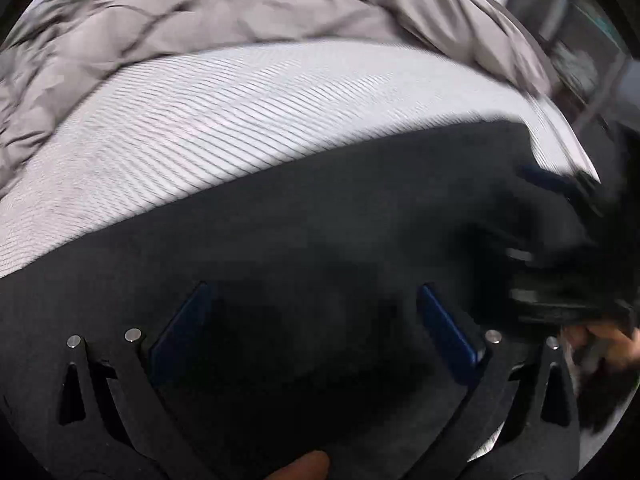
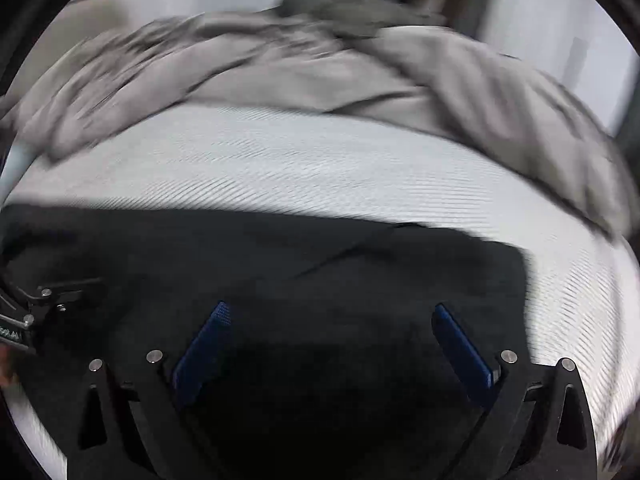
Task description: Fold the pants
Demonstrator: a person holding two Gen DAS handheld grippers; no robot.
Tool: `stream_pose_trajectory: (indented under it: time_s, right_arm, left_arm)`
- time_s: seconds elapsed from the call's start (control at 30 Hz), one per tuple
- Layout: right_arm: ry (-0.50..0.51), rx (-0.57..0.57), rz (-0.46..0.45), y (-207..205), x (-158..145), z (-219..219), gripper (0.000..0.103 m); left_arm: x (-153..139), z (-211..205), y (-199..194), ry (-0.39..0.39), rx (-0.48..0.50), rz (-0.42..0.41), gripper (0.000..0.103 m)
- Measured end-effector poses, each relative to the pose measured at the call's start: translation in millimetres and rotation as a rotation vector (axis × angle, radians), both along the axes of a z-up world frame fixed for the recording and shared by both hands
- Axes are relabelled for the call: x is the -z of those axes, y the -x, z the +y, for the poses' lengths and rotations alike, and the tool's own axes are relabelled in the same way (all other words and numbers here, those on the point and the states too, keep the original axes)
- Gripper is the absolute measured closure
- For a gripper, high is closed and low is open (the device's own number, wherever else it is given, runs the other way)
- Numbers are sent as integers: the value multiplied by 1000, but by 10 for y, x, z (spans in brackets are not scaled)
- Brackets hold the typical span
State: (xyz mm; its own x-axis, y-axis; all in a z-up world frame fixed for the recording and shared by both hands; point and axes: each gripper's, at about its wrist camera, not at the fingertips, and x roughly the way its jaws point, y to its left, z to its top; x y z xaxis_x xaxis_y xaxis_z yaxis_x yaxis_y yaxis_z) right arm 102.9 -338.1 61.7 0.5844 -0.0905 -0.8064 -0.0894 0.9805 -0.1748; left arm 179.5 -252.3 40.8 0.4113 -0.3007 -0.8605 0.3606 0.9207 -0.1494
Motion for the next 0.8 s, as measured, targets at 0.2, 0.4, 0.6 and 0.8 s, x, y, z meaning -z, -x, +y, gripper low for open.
stream_pose_trajectory:
  time_s: [0.2,0.4,0.6,0.8]
  right_arm:
    - [187,60,35,83,152,-322,1]
    - [24,316,-1,328,1,-1241,1]
    - [-207,99,-57,578,-167,-726,1]
    - [27,-118,12,717,160,9,1]
  left_arm:
    - [262,135,543,-101,-24,-5,1]
    - [75,619,982,-55,-178,-59,1]
    - [23,187,971,31,-31,-72,1]
    - [121,43,1163,-39,51,-74,1]
